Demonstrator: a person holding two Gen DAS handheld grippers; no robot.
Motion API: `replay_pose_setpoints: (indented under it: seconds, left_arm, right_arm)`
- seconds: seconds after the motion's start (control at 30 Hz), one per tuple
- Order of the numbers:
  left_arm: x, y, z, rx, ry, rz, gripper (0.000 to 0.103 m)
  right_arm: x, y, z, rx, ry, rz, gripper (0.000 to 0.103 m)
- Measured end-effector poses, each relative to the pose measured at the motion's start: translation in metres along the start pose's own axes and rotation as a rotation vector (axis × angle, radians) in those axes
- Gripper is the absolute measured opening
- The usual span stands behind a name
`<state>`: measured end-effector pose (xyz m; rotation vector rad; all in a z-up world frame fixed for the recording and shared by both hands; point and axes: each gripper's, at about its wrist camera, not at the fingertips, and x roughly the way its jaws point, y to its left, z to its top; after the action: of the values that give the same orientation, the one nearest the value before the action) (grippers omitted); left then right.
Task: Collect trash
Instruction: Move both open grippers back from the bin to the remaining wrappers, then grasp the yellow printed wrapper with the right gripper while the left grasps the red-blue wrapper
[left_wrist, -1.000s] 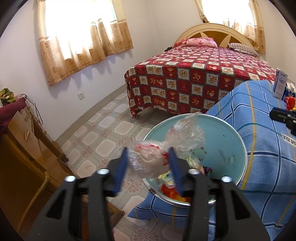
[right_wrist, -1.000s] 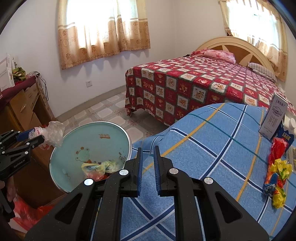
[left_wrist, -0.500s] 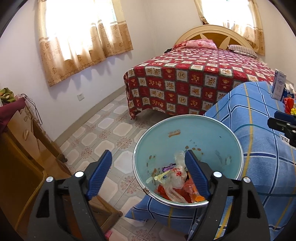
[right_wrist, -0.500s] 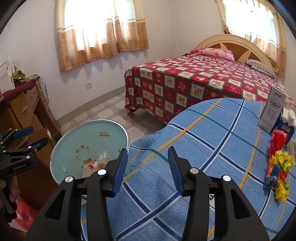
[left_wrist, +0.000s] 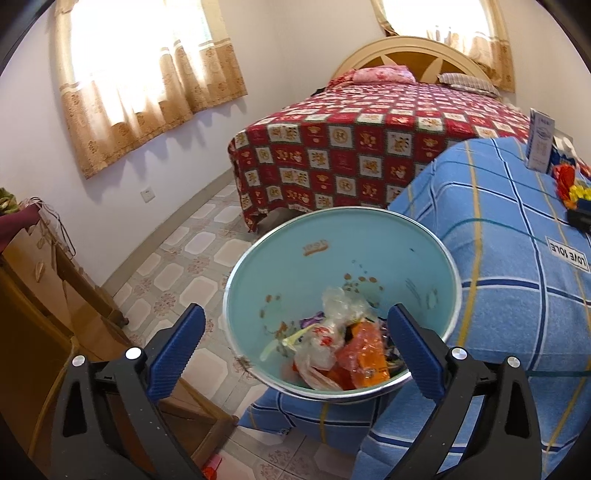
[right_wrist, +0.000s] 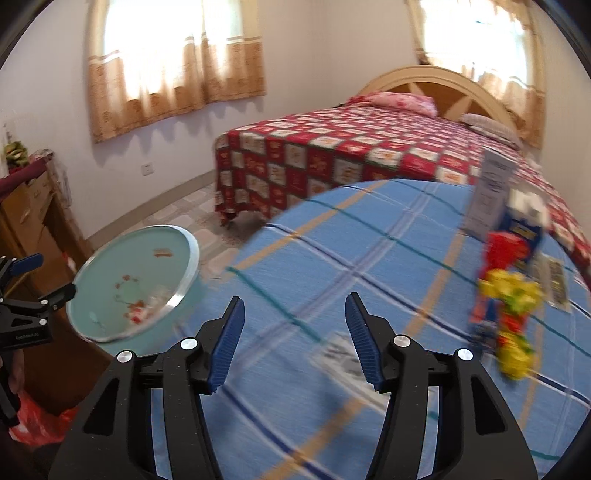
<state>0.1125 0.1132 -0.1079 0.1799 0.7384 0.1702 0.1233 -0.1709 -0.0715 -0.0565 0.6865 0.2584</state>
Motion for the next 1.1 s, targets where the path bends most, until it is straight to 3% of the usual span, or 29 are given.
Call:
replay_pose_setpoints:
  seconds: [0.3, 0.43, 0.83, 1.1]
  left_arm:
    - [0.006, -0.025, 0.01, 0.009, -0.008, -0.028, 0.097]
    - [0.013, -0.036, 0.016, 0.007, 0.001, -0.033, 0.097]
    - [0.015, -0.061, 0.027, 0.025, 0.0, -0.043, 0.097]
    - [0.016, -0.077, 0.035, 0.034, 0.009, -0.058, 0.097]
  right_arm:
    - [-0.024, -0.108, -0.019, 0.15, 0.025, -0.226, 0.057]
    - [-0.023, -0.132, -0.022, 0.187, 0.053, -0.253, 0.056]
    - [0.003, -0.148, -0.025, 0.182, 0.16, -0.213, 0.049]
    - [0.014, -0.149, -0.025, 0.188, 0.207, -0.145, 0.031]
